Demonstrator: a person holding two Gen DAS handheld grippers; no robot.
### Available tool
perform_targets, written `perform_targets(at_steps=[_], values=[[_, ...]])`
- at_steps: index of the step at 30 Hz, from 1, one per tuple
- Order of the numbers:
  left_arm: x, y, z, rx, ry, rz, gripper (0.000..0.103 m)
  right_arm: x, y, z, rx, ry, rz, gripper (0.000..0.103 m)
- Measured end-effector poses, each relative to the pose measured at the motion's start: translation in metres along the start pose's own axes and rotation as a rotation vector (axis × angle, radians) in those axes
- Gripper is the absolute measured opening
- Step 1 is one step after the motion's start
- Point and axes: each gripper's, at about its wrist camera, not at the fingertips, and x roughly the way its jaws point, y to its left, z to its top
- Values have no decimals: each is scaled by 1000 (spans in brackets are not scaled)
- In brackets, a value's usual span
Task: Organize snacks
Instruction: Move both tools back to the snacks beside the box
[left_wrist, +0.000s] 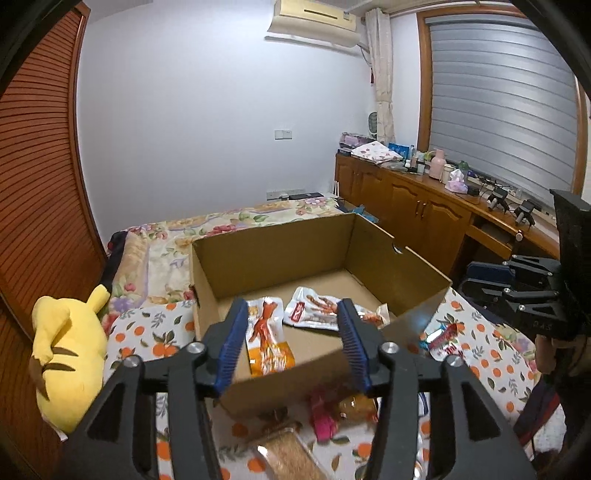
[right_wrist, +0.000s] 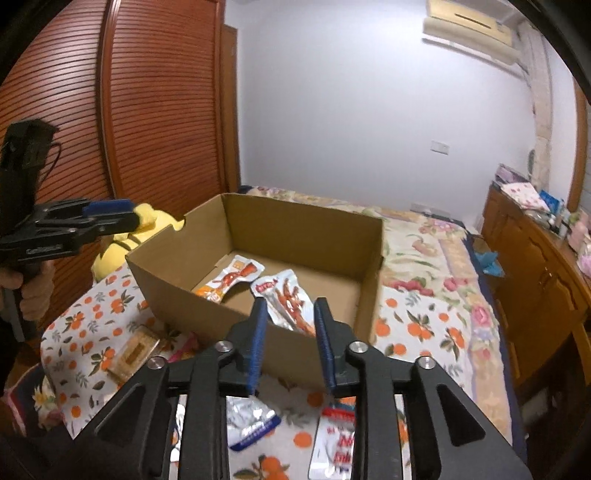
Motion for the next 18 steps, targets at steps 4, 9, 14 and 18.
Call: perform_targets(at_steps=[4,9,14,18], values=[[-12,0,-11,-15,-6,-22,70,-9,-8,-16,24,1,-19,52],[-15,-6,-30,-10,11,-22,72,-8,-21,-37,56,24,-54,63],[-9,-8,-55,-25,56,-31,72,4,-30,-60,77,76,-74,63],[0,-5,-80,-58,101,-21,72,17,-34,-79,82,126,-88,63]])
